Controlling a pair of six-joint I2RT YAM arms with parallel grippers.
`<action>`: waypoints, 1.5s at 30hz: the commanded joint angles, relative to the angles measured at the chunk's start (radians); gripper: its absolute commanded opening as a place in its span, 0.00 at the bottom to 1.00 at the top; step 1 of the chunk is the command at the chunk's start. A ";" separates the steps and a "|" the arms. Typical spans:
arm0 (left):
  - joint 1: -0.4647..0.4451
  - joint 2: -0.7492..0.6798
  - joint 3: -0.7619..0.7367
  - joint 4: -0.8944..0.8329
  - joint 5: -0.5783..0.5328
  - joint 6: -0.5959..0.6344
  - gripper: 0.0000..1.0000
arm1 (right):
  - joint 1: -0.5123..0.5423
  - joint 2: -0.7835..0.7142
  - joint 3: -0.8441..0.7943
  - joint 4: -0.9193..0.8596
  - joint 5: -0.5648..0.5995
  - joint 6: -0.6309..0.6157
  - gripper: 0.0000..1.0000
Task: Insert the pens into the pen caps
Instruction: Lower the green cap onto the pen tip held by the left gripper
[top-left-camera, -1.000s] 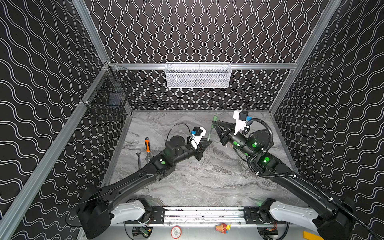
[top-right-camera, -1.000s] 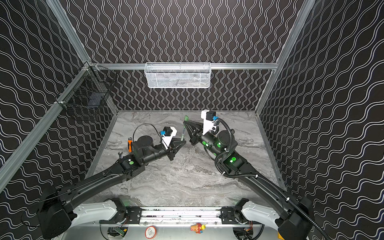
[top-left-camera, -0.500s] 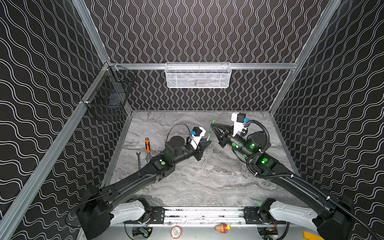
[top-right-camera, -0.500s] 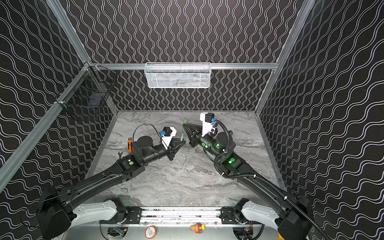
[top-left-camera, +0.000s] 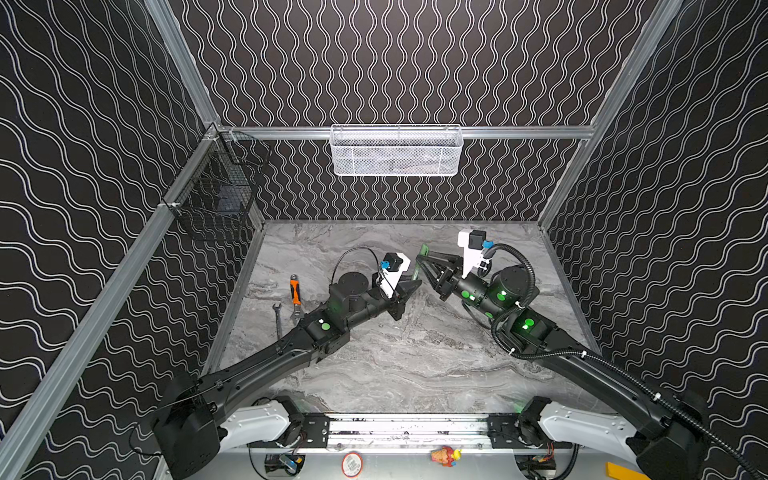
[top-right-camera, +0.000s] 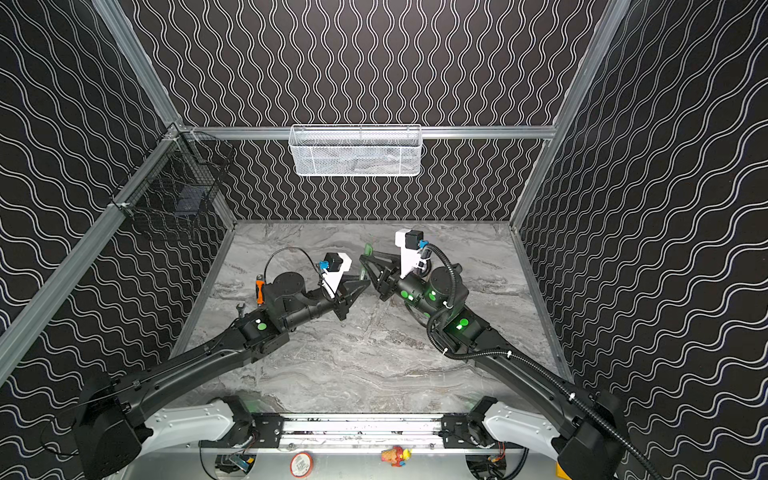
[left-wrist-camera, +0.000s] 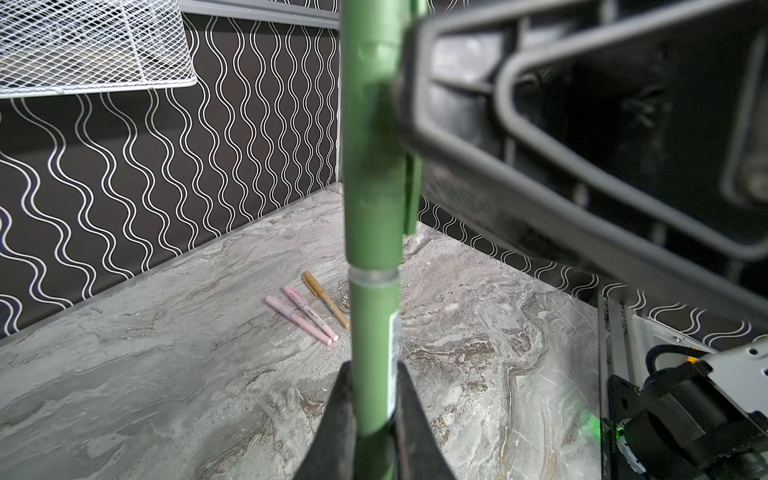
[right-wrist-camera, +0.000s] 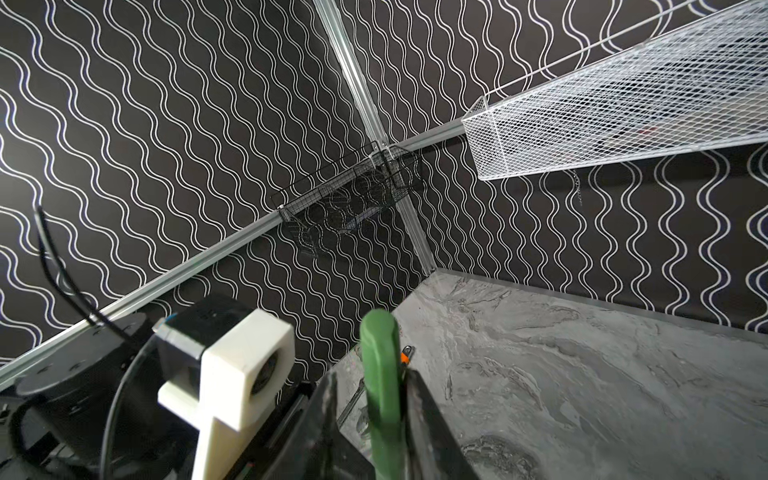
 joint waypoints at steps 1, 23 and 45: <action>0.000 0.007 0.004 0.025 -0.016 0.012 0.00 | 0.002 -0.016 0.028 -0.034 0.018 -0.028 0.29; 0.000 -0.022 0.000 0.022 -0.042 0.039 0.00 | -0.001 0.014 0.177 -0.188 0.013 0.022 0.14; 0.000 -0.008 0.015 -0.005 -0.050 0.051 0.00 | 0.002 0.038 0.220 -0.325 -0.011 -0.039 0.34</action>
